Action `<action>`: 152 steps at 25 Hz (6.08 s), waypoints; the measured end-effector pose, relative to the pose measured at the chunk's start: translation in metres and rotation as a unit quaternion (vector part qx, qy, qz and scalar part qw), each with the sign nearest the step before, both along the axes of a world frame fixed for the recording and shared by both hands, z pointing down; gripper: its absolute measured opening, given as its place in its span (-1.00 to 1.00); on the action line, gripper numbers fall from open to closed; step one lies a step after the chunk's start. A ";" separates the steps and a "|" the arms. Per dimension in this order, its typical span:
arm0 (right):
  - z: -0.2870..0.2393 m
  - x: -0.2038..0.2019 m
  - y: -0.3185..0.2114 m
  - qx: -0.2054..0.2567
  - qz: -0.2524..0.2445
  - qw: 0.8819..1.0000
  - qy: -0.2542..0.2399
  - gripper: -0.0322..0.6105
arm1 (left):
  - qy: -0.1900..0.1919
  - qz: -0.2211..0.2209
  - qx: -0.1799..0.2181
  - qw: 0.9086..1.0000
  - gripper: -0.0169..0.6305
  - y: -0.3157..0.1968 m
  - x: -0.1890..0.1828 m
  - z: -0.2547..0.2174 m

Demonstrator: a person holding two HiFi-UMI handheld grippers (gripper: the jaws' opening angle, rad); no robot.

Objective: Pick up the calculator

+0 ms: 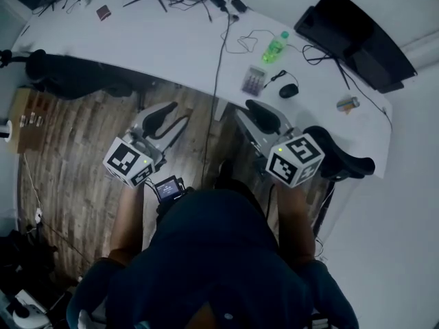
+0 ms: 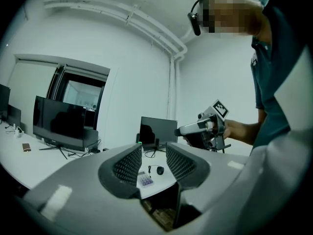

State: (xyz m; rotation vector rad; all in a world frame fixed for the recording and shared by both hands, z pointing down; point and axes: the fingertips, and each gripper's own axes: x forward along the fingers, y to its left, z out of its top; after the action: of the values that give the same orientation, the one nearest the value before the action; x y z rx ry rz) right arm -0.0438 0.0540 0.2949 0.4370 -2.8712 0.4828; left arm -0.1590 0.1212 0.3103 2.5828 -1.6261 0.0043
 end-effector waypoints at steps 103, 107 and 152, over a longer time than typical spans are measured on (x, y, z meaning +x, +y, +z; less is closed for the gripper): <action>0.145 0.058 -0.267 -0.242 0.251 0.937 -0.011 -0.50 | -0.021 0.366 -0.210 0.906 -0.49 -0.289 0.144 0.154; 0.158 0.057 -0.265 -0.252 0.252 0.934 -0.007 -0.50 | -0.021 0.359 -0.221 0.906 -0.49 -0.286 0.138 0.165; 0.266 0.074 -0.274 -0.324 0.268 0.905 0.064 -0.50 | 0.042 0.283 -0.368 0.885 -0.41 -0.301 0.121 0.292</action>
State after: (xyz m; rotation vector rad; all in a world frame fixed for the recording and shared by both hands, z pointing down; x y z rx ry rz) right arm 0.0300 -0.2201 0.5611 1.0671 -2.2319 1.3731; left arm -0.0379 -0.1799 0.6021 2.2616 -0.5877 0.4472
